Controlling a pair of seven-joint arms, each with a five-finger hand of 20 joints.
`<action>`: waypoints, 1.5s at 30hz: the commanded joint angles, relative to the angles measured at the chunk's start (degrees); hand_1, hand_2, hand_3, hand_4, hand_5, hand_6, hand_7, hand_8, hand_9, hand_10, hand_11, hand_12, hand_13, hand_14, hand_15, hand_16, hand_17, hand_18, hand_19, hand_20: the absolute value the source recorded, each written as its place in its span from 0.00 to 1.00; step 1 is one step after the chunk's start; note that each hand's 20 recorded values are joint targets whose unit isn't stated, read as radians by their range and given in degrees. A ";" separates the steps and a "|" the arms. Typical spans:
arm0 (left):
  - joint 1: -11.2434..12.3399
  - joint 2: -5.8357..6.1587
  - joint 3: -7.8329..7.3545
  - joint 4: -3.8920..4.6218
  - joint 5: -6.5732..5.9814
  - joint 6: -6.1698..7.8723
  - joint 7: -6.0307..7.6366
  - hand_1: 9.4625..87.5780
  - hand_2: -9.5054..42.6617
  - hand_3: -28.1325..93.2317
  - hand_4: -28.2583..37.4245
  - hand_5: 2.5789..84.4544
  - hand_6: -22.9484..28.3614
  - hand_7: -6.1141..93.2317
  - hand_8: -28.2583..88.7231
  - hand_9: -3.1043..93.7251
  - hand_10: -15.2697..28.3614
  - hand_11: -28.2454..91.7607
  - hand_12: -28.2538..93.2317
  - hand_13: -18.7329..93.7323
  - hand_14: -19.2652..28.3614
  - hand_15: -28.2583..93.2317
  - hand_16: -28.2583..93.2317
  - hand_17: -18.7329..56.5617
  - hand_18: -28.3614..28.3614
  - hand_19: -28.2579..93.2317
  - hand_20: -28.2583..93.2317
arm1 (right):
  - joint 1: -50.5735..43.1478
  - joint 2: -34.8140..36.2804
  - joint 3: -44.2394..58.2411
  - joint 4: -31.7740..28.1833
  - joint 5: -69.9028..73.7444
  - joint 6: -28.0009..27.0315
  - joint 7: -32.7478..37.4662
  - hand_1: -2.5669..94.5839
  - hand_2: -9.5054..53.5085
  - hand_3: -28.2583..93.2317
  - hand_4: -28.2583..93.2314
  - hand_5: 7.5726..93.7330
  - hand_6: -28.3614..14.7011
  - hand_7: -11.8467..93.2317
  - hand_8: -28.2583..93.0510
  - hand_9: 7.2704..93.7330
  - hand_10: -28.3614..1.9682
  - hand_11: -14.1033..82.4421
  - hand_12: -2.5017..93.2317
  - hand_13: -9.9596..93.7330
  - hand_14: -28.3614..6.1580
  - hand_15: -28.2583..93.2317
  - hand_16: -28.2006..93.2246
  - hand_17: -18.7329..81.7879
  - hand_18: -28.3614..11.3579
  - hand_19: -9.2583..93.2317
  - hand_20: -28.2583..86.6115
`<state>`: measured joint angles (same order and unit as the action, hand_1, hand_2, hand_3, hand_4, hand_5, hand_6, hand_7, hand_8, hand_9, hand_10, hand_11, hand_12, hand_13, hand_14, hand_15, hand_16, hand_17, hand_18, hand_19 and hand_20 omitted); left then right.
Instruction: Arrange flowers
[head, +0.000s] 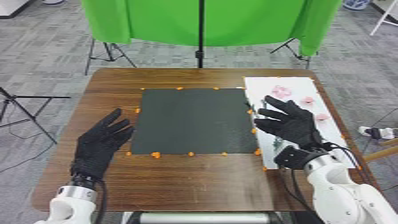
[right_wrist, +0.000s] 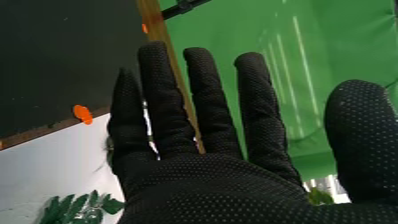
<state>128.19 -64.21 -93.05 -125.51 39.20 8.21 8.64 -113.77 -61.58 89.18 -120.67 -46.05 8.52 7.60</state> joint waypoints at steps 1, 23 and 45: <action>0.50 -0.26 0.13 0.25 0.17 -0.55 -0.07 0.20 0.28 0.90 0.10 0.44 0.63 0.20 0.15 0.40 0.82 0.44 0.32 0.39 0.98 0.65 0.16 0.13 0.95 0.68 0.28 | -0.14 0.17 -0.28 -0.22 -0.21 0.55 -0.33 0.17 0.39 0.90 0.00 0.46 0.69 0.26 0.12 0.50 0.40 0.30 0.15 0.49 0.22 0.51 0.33 0.26 0.08 0.63 0.44; 0.99 -0.22 -0.67 0.04 -0.38 -0.68 0.48 0.20 0.28 0.90 0.10 0.44 0.63 0.20 0.16 0.40 0.82 0.44 0.32 0.39 0.98 0.65 0.16 0.13 0.95 0.68 0.28 | 7.75 11.82 -14.79 -9.06 -72.97 19.70 55.68 0.26 0.25 0.87 0.04 0.67 0.53 0.32 0.12 0.71 0.33 0.66 0.21 0.70 0.33 0.85 0.32 0.41 0.05 0.93 0.51; 1.24 -0.14 -0.62 -0.02 -0.20 -0.80 0.65 0.20 0.27 0.90 0.10 0.43 0.63 0.20 0.15 0.40 0.82 0.44 0.32 0.39 0.98 0.64 0.16 0.13 0.95 0.68 0.28 | 12.02 13.73 -25.04 -4.58 -93.16 -0.24 67.15 0.32 0.15 0.84 0.06 0.69 0.47 0.28 0.14 0.75 0.25 0.66 0.22 0.77 0.36 0.87 0.33 0.50 0.00 1.00 0.50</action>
<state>129.02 -64.01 -93.61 -125.65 39.08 7.93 9.65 -102.39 -48.47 65.53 -126.14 -137.26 11.72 76.60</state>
